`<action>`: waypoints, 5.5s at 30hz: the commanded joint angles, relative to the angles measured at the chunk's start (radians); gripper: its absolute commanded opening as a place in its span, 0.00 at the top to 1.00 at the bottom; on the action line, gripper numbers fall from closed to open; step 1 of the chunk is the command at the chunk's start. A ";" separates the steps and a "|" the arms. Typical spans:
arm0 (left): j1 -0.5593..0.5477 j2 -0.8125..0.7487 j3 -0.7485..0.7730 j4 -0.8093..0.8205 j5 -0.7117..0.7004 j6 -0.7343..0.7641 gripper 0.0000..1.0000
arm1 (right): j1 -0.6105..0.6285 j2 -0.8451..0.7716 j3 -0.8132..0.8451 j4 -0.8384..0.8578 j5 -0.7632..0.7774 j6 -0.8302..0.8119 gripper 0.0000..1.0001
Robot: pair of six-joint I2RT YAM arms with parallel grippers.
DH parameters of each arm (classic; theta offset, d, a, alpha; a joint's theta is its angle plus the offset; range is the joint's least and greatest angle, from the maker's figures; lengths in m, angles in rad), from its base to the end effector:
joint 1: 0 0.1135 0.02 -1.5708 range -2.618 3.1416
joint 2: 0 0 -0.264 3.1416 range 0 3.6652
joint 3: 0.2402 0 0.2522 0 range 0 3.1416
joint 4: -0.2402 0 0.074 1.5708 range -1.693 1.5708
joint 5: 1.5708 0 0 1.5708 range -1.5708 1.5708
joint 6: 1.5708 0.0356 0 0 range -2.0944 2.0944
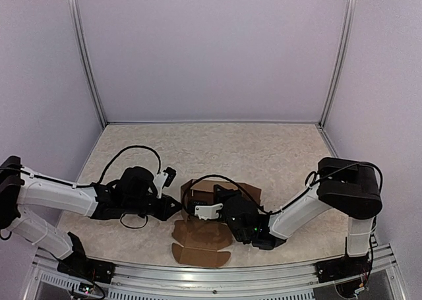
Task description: Fold the paper box
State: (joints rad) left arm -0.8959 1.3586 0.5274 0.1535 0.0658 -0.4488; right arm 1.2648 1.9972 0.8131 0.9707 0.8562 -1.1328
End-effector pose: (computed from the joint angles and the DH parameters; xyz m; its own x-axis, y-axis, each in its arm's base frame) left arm 0.1601 -0.2038 0.1624 -0.7049 0.1879 -0.6840 0.5608 0.7381 -0.3751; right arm 0.1378 0.3469 0.1290 0.3374 -0.9019 -0.2696 -0.2285 0.1994 -0.9529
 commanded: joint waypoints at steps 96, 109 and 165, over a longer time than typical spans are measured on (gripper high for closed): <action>-0.193 -0.069 -0.118 0.160 -0.230 -0.015 0.43 | 0.096 -0.054 0.035 -0.172 0.017 0.219 1.00; -0.193 -0.109 -0.116 0.161 -0.248 0.009 0.42 | 0.073 -0.187 0.122 -0.570 -0.130 0.402 1.00; -0.329 -0.092 -0.146 0.061 -0.466 -0.157 0.53 | 0.224 0.067 0.097 -0.183 0.213 0.224 1.00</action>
State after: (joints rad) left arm -1.2118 1.2602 0.3904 0.1917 -0.3626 -0.5804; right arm 1.4570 2.0117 0.9333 0.7467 1.0496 -0.8581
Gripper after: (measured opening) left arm 0.467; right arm 0.005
